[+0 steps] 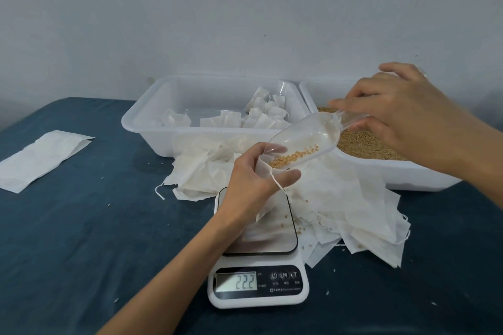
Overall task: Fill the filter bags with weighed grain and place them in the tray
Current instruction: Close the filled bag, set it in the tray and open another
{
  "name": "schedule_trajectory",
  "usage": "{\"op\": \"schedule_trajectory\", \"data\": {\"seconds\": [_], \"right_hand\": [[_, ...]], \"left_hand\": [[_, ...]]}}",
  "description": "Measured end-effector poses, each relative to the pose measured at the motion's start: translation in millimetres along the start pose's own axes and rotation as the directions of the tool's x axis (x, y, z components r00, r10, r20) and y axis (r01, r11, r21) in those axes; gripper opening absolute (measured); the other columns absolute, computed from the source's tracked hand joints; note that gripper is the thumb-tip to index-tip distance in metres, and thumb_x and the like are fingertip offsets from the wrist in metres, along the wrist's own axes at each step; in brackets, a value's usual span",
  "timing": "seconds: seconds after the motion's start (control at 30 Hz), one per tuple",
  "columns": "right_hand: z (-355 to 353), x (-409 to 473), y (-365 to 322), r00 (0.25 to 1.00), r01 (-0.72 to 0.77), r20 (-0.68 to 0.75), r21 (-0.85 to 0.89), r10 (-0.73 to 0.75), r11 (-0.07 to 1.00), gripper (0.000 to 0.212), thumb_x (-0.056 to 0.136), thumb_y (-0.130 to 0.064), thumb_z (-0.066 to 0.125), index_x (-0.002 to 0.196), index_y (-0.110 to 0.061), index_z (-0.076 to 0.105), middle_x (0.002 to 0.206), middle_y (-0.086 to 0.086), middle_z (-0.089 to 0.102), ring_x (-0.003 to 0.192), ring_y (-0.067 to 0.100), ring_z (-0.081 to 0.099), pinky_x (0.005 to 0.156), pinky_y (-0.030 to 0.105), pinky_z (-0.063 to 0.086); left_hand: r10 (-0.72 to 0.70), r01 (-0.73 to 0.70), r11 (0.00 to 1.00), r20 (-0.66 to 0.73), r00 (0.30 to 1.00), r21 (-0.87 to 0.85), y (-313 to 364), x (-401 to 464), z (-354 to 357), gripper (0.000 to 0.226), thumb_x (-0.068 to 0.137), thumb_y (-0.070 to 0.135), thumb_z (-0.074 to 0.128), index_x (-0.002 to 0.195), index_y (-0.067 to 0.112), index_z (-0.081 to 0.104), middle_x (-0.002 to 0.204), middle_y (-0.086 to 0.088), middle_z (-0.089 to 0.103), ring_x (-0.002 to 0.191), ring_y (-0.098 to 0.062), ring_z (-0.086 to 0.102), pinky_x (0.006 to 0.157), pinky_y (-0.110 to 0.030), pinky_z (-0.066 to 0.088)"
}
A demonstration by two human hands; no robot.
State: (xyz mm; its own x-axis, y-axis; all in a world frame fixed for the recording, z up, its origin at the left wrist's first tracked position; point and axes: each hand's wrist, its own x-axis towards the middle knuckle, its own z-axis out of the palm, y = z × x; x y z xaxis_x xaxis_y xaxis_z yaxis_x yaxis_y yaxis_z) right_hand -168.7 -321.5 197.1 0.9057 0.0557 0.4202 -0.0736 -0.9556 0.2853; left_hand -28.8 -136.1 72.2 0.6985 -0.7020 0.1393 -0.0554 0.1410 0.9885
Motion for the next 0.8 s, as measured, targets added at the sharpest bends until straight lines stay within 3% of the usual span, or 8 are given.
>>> {"op": "schedule_trajectory", "data": {"seconds": [0.23, 0.4, 0.63, 0.8], "right_hand": [[0.5, 1.5, 0.0, 1.0, 0.012, -0.018, -0.014, -0.012, 1.0, 0.041, 0.083, -0.002, 0.078, 0.123, -0.011, 0.073, 0.102, 0.01, 0.07, 0.097, 0.039, 0.065, 0.112, 0.058, 0.03], [0.5, 2.5, 0.2, 0.999, 0.015, -0.031, -0.022, -0.015, 1.0, 0.043, 0.081, -0.001, 0.079, 0.122, -0.011, 0.073, 0.101, 0.011, 0.07, 0.097, 0.038, 0.066, 0.112, 0.058, 0.029], [-1.1, 2.3, -2.1, 0.988, 0.072, -0.129, -0.071, -0.081, 0.995, 0.043, 0.078, 0.006, 0.079, 0.118, -0.008, 0.075, 0.098, 0.012, 0.07, 0.091, 0.038, 0.067, 0.112, 0.062, 0.031], [-2.8, 3.9, -3.4, 0.969, 0.118, -0.199, -0.14, -0.144, 0.983, 0.04, 0.078, 0.006, 0.079, 0.116, -0.007, 0.076, 0.1, 0.014, 0.069, 0.09, 0.039, 0.066, 0.111, 0.066, 0.032]], "left_hand": [[-0.001, 0.001, 1.0, -0.004, 1.0, -0.009, -0.1, -0.4, -0.2, 0.04, 0.08, 0.006, 0.087, 0.112, 0.022, 0.071, 0.122, -0.005, 0.07, 0.1, -0.02, 0.077, 0.09, -0.035, 0.062], [0.003, -0.003, 1.0, -0.012, 1.0, -0.011, 0.3, -0.4, 0.0, 0.04, 0.08, 0.005, 0.087, 0.112, 0.021, 0.071, 0.12, -0.004, 0.069, 0.1, -0.017, 0.077, 0.088, -0.029, 0.061], [0.012, -0.012, 1.0, -0.026, 1.0, -0.001, 0.1, -1.2, 0.3, 0.044, 0.071, 0.018, 0.087, 0.112, 0.022, 0.071, 0.115, -0.005, 0.071, 0.109, -0.021, 0.073, 0.097, -0.042, 0.059], [0.015, -0.014, 1.0, -0.04, 0.999, 0.02, 0.2, -1.1, 0.1, 0.045, 0.069, 0.023, 0.087, 0.111, 0.024, 0.072, 0.109, -0.004, 0.072, 0.104, -0.025, 0.074, 0.097, -0.048, 0.058]]}}
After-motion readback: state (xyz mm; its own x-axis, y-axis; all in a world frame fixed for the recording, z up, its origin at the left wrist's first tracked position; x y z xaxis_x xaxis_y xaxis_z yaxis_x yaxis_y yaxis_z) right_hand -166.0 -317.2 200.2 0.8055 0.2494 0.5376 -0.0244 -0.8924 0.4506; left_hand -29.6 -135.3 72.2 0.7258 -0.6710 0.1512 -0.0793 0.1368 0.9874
